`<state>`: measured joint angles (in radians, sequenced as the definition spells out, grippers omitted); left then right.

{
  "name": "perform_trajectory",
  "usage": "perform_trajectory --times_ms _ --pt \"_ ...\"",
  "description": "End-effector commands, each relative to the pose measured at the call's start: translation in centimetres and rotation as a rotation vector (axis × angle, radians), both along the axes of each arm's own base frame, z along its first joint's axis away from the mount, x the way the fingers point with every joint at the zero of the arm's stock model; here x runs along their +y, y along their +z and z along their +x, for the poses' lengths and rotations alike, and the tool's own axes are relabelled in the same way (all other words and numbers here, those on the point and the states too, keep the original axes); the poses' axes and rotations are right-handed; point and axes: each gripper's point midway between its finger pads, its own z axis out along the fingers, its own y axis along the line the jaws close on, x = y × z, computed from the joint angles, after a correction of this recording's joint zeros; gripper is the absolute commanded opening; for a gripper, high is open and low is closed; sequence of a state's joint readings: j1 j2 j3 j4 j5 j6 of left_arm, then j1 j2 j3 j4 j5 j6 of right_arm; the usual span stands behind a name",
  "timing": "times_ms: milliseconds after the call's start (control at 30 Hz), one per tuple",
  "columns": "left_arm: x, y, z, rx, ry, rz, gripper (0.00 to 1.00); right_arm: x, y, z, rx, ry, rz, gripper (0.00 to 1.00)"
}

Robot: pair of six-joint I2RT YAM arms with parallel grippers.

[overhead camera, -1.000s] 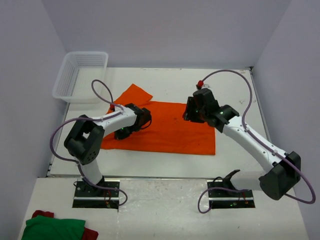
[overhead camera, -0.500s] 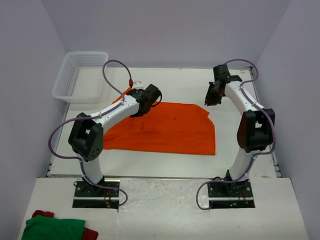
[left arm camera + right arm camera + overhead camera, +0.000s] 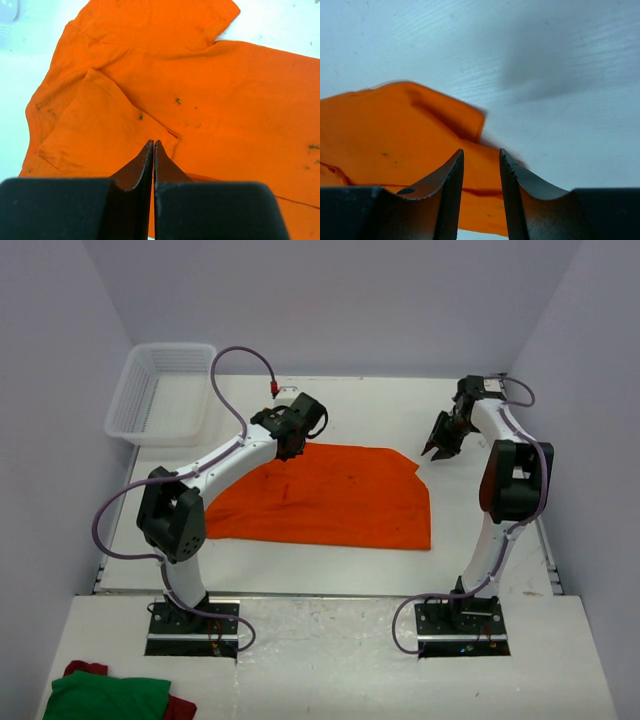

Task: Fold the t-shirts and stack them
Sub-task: Fold the flattened tshirt in 1/3 of the way

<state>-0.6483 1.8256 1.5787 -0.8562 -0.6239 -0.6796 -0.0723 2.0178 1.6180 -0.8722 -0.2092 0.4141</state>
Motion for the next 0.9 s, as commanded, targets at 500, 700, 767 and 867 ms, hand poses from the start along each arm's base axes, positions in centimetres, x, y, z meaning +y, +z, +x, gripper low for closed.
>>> perform_trajectory --times_ms 500,700,767,867 --pt "-1.7 0.9 0.8 -0.023 -0.079 -0.068 0.00 1.5 -3.2 1.9 0.051 0.037 0.120 0.38" --pt "-2.1 1.5 0.5 -0.024 -0.096 -0.097 0.01 1.9 -3.0 2.3 0.070 0.039 0.155 0.38" --pt "-2.1 2.0 0.5 -0.035 -0.099 -0.100 0.01 2.0 -3.0 2.3 0.078 0.034 0.157 0.39" --pt "-1.8 2.9 0.4 -0.050 -0.100 -0.102 0.02 2.3 -3.0 2.1 0.114 0.046 0.179 0.39"
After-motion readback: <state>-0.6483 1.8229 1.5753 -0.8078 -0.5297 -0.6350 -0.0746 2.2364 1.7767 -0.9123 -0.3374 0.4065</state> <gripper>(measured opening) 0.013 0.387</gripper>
